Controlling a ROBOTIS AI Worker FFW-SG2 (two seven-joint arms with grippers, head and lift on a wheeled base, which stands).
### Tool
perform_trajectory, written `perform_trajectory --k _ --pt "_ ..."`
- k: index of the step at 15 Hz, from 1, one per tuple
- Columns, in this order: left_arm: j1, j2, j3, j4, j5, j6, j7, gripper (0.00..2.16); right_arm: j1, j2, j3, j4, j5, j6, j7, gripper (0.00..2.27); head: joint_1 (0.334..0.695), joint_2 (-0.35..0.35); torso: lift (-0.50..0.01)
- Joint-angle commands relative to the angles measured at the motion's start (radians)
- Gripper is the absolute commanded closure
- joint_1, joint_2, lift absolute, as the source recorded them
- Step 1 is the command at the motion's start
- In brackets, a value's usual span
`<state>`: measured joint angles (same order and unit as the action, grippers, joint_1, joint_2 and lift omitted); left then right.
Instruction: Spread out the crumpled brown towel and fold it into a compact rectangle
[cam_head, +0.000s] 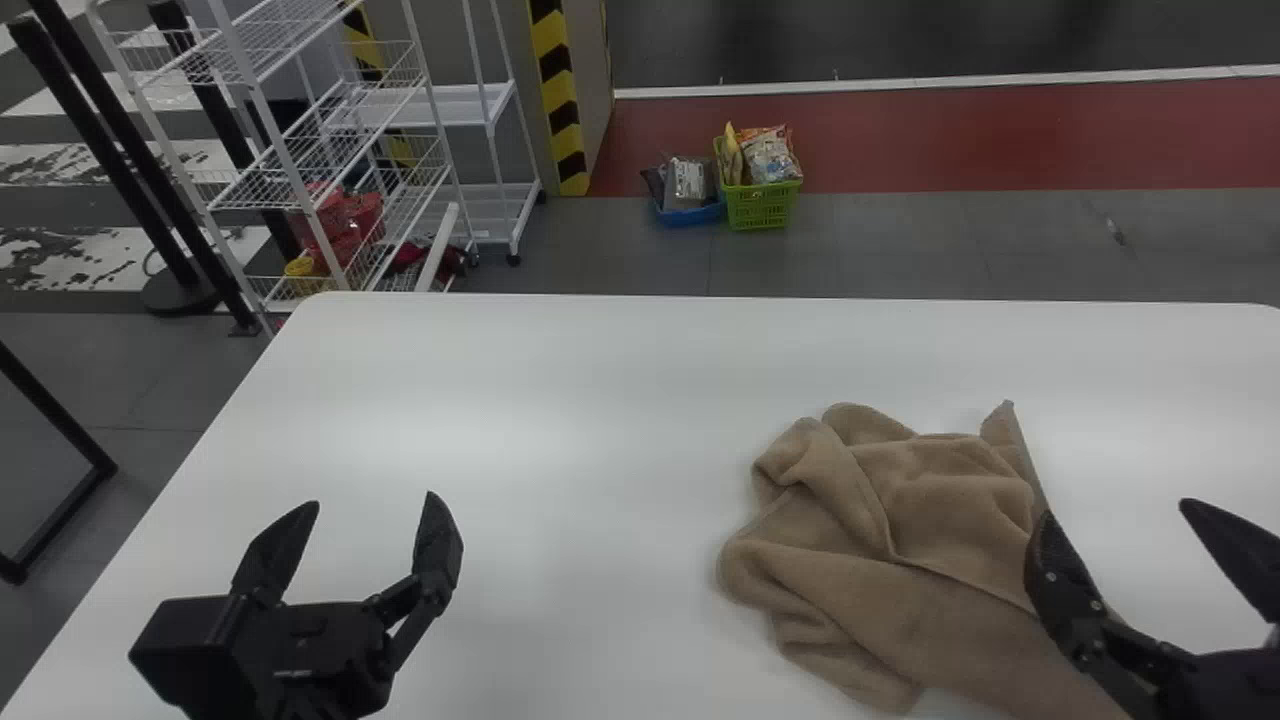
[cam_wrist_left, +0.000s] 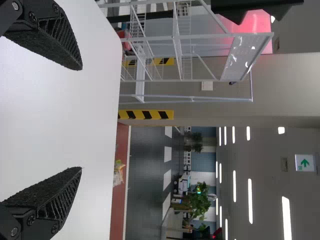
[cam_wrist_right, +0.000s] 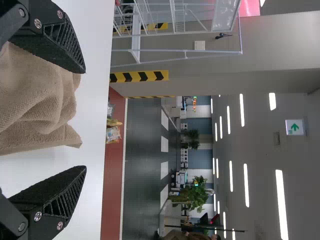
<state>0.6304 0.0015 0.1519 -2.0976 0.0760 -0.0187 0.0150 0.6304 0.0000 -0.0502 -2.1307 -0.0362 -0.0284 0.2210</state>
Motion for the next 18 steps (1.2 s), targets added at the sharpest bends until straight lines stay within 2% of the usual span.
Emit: perform_trajectory --k 1,18 --pt "0.0 -0.004 0.0 -0.001 0.001 0.0 -0.001 0.1 0.0 0.001 0.003 0.0 0.001 0.0 -0.002 0.14 0.695 0.148 -0.127" --pt "0.014 -0.004 -0.009 -0.013 -0.021 0.003 0.0 0.1 -0.002 0.001 -0.002 -0.003 0.012 0.046 -0.011 0.14 0.695 0.143 -0.127"
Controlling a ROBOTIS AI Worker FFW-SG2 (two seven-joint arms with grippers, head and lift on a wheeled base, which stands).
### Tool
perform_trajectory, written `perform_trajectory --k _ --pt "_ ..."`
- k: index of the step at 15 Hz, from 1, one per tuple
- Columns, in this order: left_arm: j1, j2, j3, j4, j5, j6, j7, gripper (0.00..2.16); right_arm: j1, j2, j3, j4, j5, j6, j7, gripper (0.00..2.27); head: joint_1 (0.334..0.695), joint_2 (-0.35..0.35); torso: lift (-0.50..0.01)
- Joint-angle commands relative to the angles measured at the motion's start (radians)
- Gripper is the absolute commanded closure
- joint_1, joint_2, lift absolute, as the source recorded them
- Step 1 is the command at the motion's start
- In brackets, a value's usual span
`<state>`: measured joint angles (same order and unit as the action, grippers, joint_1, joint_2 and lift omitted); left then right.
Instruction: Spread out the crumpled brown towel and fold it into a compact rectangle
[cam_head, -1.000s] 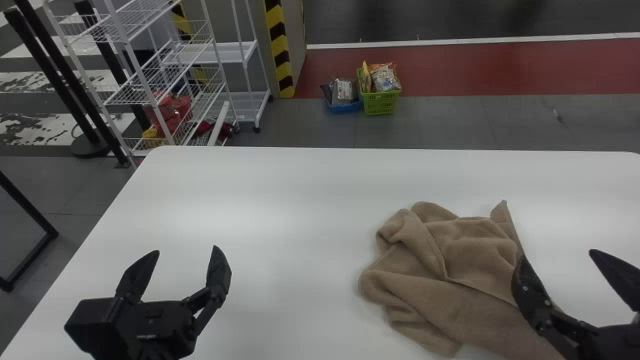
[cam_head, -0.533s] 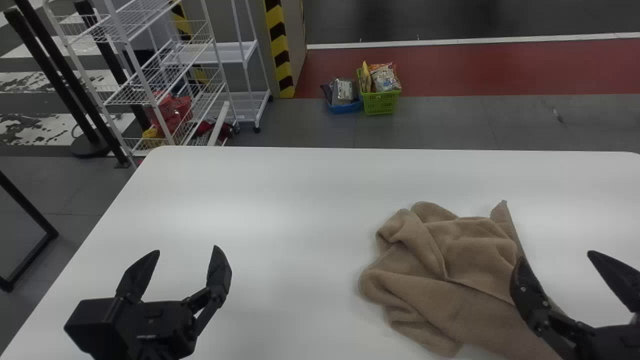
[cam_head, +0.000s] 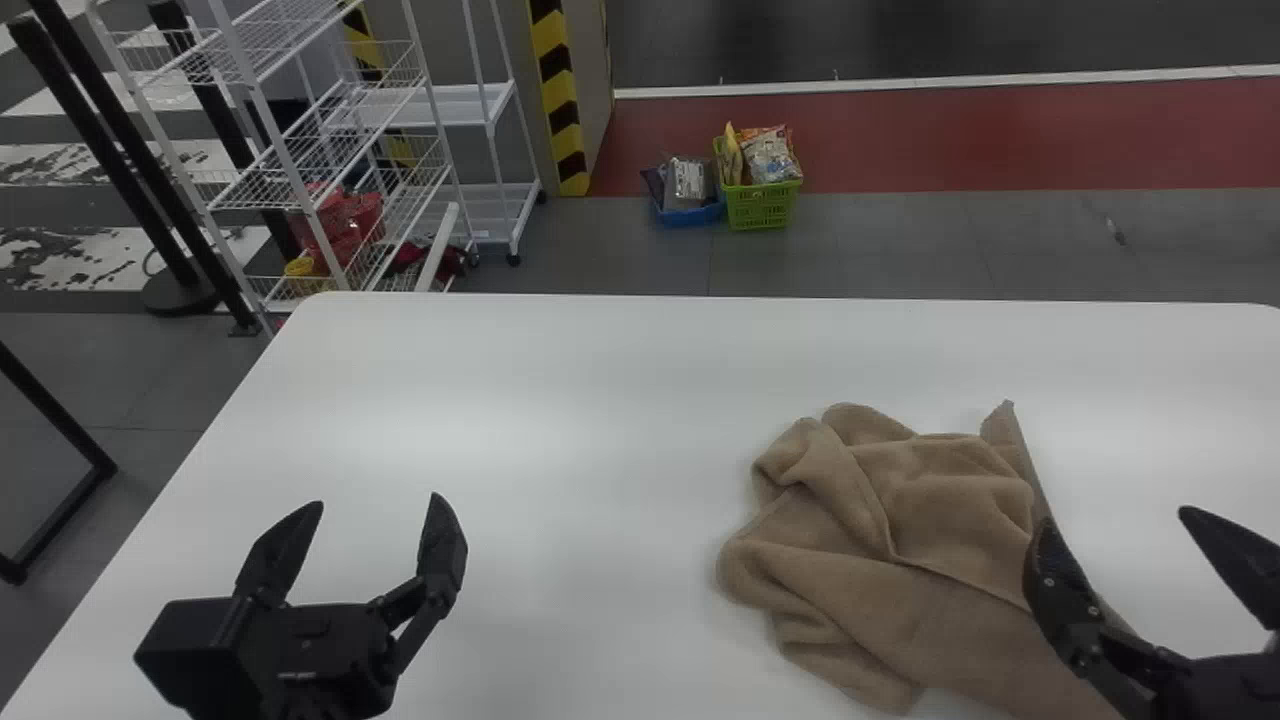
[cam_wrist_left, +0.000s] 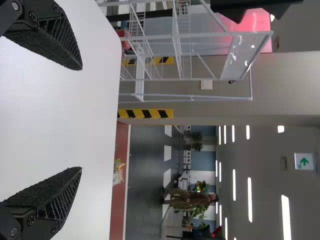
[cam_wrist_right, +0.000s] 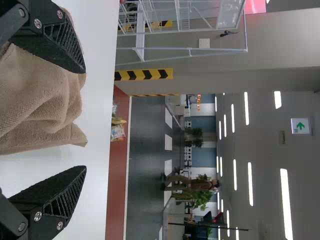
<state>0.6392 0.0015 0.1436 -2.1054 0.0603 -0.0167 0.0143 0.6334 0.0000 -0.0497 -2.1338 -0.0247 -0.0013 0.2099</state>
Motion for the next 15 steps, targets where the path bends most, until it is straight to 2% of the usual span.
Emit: perform_trajectory --k 1,3,4,11,15 --pt "0.007 -0.004 0.001 -0.008 -0.007 0.001 0.001 0.1 -0.009 0.001 -0.004 0.0 0.0 0.047 0.002 0.14 0.695 0.14 -0.127" --pt "0.007 -0.004 0.001 -0.007 -0.007 0.001 0.001 0.1 -0.012 0.001 -0.01 -0.011 0.002 0.084 0.014 0.14 0.695 0.138 -0.127" --pt "0.007 -0.004 -0.001 -0.007 -0.007 0.001 0.001 0.1 -0.018 0.001 -0.016 -0.029 0.017 0.179 0.02 0.15 0.695 0.138 -0.127" --pt "0.003 -0.004 -0.006 -0.002 -0.01 0.01 0.001 0.1 -0.035 0.001 -0.018 -0.018 0.04 0.188 0.031 0.19 0.695 0.126 -0.127" --pt "-0.004 -0.004 -0.001 0.012 -0.01 0.013 0.001 0.1 -0.066 0.001 0.047 0.009 0.114 0.203 0.031 0.22 0.695 0.137 -0.127"
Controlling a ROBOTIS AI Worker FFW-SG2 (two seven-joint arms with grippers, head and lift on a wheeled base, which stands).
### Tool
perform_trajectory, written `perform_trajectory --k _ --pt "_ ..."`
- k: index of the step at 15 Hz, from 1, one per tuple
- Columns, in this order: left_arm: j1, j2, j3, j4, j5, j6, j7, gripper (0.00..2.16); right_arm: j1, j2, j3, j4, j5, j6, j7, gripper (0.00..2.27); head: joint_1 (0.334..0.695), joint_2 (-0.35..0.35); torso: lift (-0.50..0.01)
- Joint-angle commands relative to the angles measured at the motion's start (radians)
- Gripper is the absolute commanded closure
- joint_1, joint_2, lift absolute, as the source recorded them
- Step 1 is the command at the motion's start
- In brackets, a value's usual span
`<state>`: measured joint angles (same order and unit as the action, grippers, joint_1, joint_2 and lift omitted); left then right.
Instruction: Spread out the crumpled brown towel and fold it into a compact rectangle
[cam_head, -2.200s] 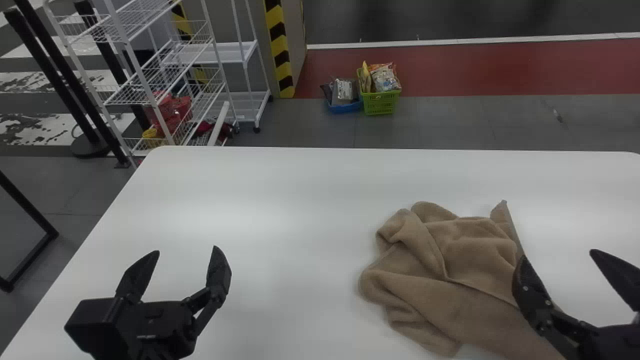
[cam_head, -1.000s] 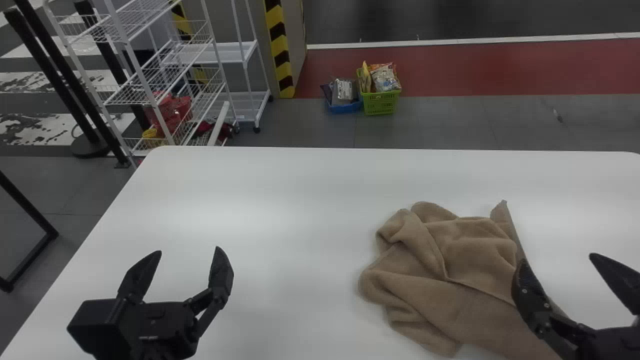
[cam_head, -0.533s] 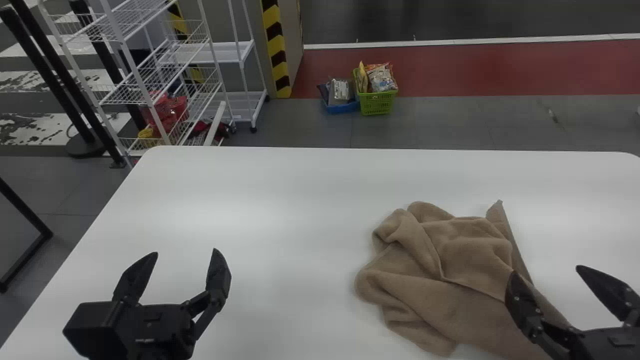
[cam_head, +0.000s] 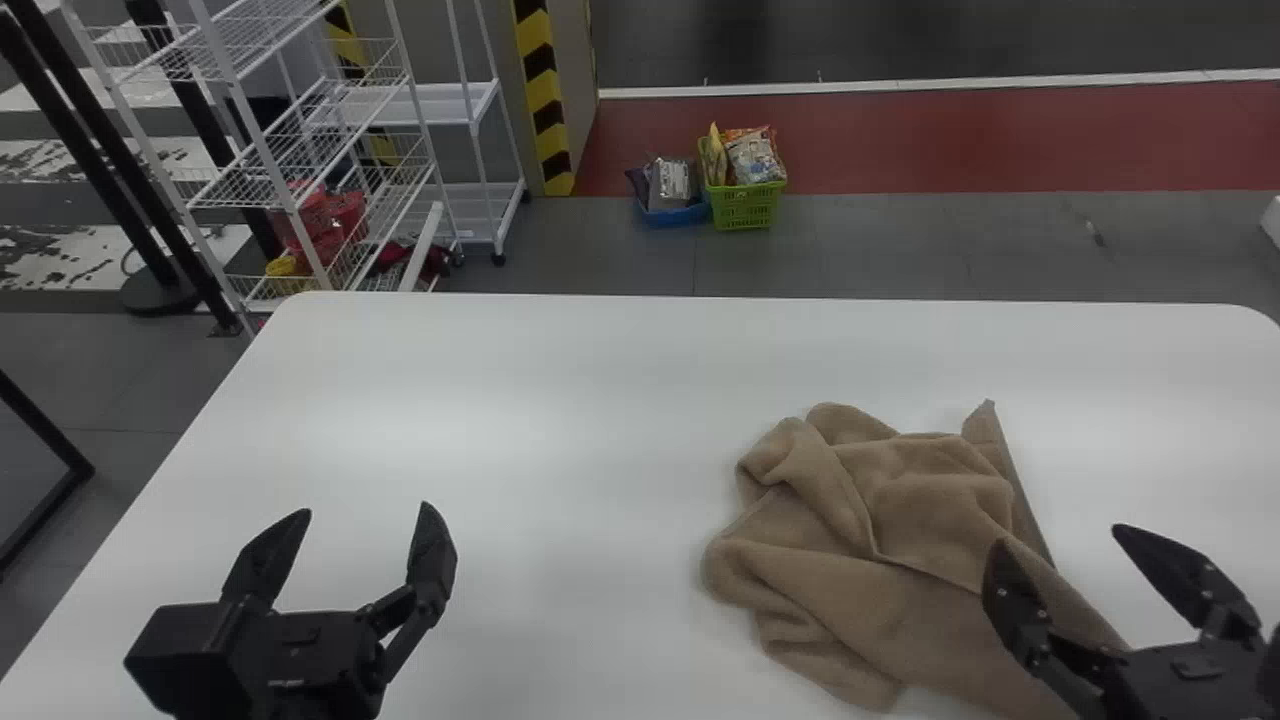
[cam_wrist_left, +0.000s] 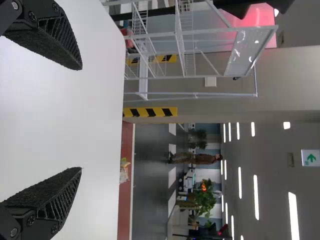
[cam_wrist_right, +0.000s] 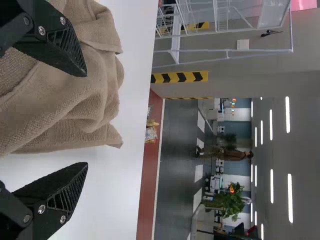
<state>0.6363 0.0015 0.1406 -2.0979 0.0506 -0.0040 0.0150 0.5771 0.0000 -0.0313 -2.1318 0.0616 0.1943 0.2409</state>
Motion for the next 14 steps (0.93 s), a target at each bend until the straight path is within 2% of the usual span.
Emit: perform_trajectory --k 1,8,11,14 --pt "-0.001 -0.004 0.004 0.006 0.0 0.0 0.0 0.1 -0.013 0.001 0.054 0.01 0.05 0.011 0.0 0.22 0.695 0.145 -0.127" --pt "0.0 -0.004 0.008 0.007 0.002 0.003 0.0 0.1 -0.071 0.001 0.209 0.009 0.236 0.176 -0.012 0.29 0.695 0.254 -0.127" --pt "0.0 -0.004 0.013 0.007 0.006 0.003 -0.001 0.1 -0.117 0.001 0.234 0.01 0.293 0.37 -0.014 0.38 0.695 0.271 -0.127" --pt "0.005 -0.004 0.017 0.004 0.012 0.003 -0.001 0.1 -0.131 0.001 0.225 0.003 0.294 0.394 -0.017 0.38 0.695 0.263 -0.127"
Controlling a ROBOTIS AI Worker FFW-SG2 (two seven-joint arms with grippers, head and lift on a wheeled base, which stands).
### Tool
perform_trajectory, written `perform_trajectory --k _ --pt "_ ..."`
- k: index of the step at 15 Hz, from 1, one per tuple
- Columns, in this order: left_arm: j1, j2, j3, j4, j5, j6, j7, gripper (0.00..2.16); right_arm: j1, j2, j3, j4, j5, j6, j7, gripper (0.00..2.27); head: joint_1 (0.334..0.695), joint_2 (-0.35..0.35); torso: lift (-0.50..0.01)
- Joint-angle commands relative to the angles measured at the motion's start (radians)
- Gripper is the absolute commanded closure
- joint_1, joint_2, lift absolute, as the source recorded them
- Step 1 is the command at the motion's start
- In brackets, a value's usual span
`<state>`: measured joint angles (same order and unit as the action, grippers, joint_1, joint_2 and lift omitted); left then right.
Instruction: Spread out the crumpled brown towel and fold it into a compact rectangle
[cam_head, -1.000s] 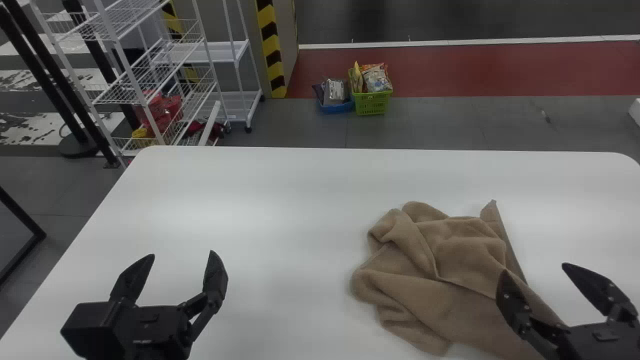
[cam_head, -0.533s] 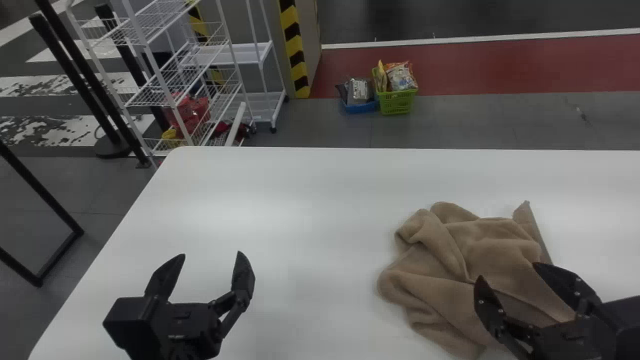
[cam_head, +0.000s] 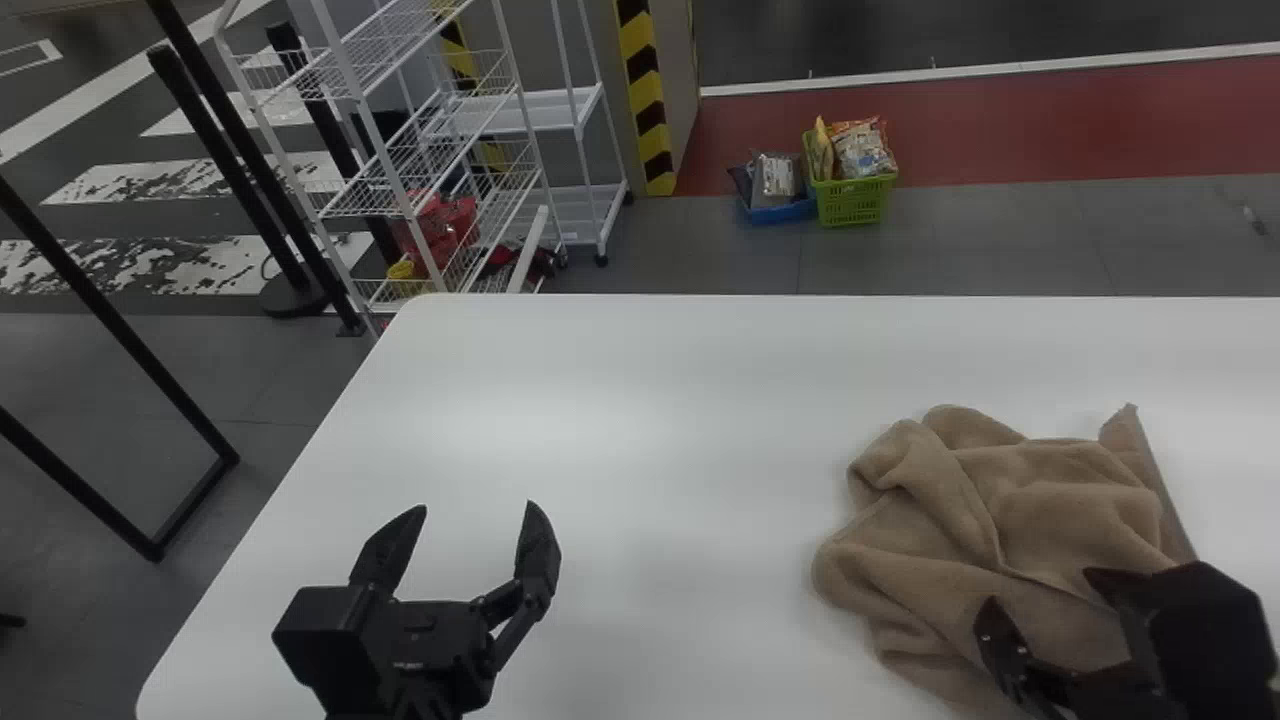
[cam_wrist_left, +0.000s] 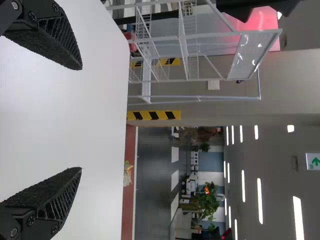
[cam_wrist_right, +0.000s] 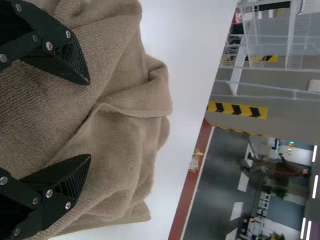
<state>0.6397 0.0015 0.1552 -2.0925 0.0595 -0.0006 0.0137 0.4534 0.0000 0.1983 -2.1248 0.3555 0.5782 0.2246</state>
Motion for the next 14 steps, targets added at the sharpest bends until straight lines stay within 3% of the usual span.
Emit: perform_trajectory --k 1,4,6,8,9,14 --pt "0.002 -0.004 0.003 -0.003 0.003 0.0 0.0 0.1 -0.009 0.001 -0.01 -0.007 -0.001 0.01 -0.001 0.4 0.695 0.26 -0.127" --pt "0.003 -0.004 0.003 -0.001 0.005 0.0 0.0 0.1 -0.009 0.001 -0.011 -0.009 -0.004 0.004 -0.001 0.51 0.695 0.252 -0.127" --pt "0.003 -0.004 0.003 -0.001 0.005 0.0 0.0 0.1 -0.013 0.001 -0.011 -0.007 -0.006 0.007 -0.002 0.76 0.695 0.251 -0.127" --pt "0.003 -0.004 0.003 -0.001 0.006 0.0 0.0 0.1 -0.018 0.001 -0.013 -0.003 -0.003 0.01 -0.002 0.77 0.695 0.25 -0.127" --pt "0.003 -0.004 0.003 -0.001 0.006 0.0 0.0 0.1 -0.019 0.001 -0.014 -0.003 -0.003 0.013 -0.002 1.06 0.695 0.25 -0.127" --pt "0.005 -0.004 0.001 -0.003 0.008 0.0 0.0 0.1 0.008 0.001 -0.059 -0.037 -0.087 -0.066 -0.002 1.11 0.695 0.243 -0.127"
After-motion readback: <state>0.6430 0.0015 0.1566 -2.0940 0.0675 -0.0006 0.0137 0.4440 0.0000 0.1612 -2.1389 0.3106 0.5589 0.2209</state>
